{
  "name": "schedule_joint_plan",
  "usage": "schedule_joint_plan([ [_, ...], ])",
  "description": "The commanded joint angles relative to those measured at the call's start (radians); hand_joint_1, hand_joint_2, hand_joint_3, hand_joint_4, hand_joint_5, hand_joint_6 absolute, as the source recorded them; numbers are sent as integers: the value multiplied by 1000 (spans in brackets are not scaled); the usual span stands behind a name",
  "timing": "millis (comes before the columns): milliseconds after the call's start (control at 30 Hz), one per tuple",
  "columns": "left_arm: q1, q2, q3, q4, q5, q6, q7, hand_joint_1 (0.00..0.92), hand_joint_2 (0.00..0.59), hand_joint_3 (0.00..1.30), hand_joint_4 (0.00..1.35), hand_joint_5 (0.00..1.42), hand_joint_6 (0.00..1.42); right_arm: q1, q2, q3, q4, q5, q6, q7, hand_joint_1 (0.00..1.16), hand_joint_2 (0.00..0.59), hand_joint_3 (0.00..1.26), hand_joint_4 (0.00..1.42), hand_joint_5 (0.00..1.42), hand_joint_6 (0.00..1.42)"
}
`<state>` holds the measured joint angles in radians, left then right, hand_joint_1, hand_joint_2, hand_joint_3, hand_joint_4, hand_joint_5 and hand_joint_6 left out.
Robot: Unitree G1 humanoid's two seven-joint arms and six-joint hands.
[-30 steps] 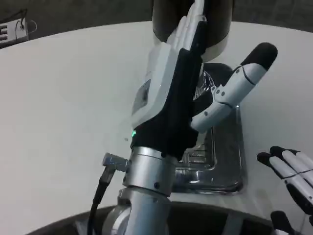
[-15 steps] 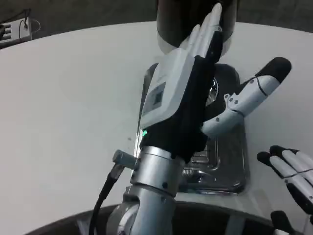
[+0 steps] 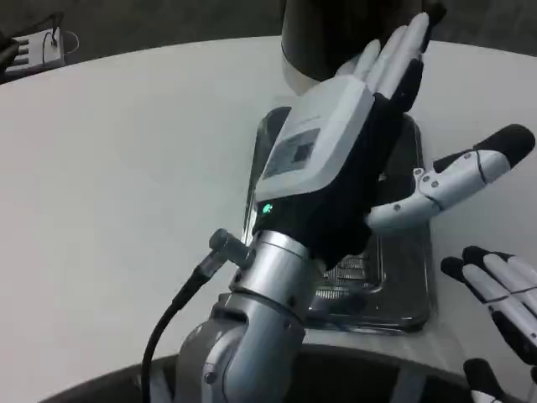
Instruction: Grasp the cup under the faucet to collect the drink, then remove the cup.
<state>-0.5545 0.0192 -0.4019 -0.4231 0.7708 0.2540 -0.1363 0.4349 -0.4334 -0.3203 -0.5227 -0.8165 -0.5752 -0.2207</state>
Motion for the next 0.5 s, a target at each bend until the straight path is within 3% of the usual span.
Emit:
schedule_joint_plan([
  [33, -20, 16, -30, 2, 38, 24, -87, 0, 159, 0, 0, 0, 0, -3, 6, 2, -1, 14, 0, 2, 155, 571, 117, 87, 123, 230],
  [500, -72, 19, -44, -31, 133, 57, -229, 0, 142, 0, 0, 0, 0, -12, 7, 15, 6, 35, 9, 17, 158, 568, 117, 87, 133, 230],
])
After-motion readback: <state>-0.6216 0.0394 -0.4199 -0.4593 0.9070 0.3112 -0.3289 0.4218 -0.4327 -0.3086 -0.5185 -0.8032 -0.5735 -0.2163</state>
